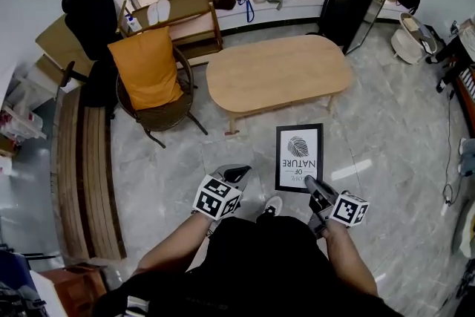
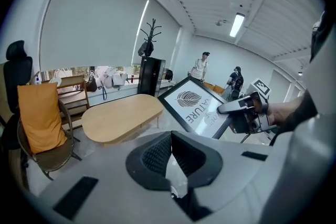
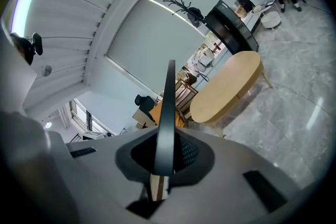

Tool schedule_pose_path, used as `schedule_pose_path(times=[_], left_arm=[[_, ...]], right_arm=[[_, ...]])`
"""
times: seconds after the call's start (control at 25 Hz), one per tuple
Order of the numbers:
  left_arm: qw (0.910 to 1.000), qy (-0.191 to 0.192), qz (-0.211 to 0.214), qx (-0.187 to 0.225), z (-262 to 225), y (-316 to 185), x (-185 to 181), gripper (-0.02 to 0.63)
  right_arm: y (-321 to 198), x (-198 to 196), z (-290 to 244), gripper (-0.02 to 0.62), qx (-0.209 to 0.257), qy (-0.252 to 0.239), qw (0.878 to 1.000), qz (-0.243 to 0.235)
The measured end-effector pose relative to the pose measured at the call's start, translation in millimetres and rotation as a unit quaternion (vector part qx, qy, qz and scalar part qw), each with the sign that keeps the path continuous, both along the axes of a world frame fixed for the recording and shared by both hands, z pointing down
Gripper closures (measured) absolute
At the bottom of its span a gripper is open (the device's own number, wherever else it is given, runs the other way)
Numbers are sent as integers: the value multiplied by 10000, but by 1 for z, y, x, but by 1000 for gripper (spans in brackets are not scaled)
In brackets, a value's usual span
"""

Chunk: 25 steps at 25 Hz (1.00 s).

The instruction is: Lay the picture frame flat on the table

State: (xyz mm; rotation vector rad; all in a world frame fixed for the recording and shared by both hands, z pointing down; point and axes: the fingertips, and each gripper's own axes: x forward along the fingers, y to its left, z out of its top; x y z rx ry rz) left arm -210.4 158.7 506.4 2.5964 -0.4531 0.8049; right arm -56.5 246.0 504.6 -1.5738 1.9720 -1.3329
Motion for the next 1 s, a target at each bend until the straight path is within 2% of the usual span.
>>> schedule_pose_path(times=[0.12, 0.2, 0.32, 0.44, 0.6, 0.8, 1.0], left_arm=[[9998, 111, -159, 65, 4, -19, 35, 601], [9997, 148, -178, 71, 21, -19, 45, 601], [10000, 43, -32, -13, 24, -23, 70, 601], [9999, -123, 30, -42, 6, -54, 106, 601], [9998, -146, 77, -137, 20, -84, 129, 601], [9998, -47, 91, -152, 31, -151, 170, 601], [9997, 186, 177, -12, 13, -227, 210, 601]], right_arm=[[-21, 33, 4, 583, 89, 139, 9997, -158], [-24, 39, 23, 583, 126, 163, 9996, -201], [-34, 55, 28, 583, 100, 19, 9998, -192], [-64, 88, 13, 583, 24, -156, 9998, -121], [-90, 113, 29, 583, -103, -266, 9996, 20], [-147, 155, 32, 583, -247, -141, 9995, 122], [-220, 183, 27, 583, -512, -58, 9987, -61]])
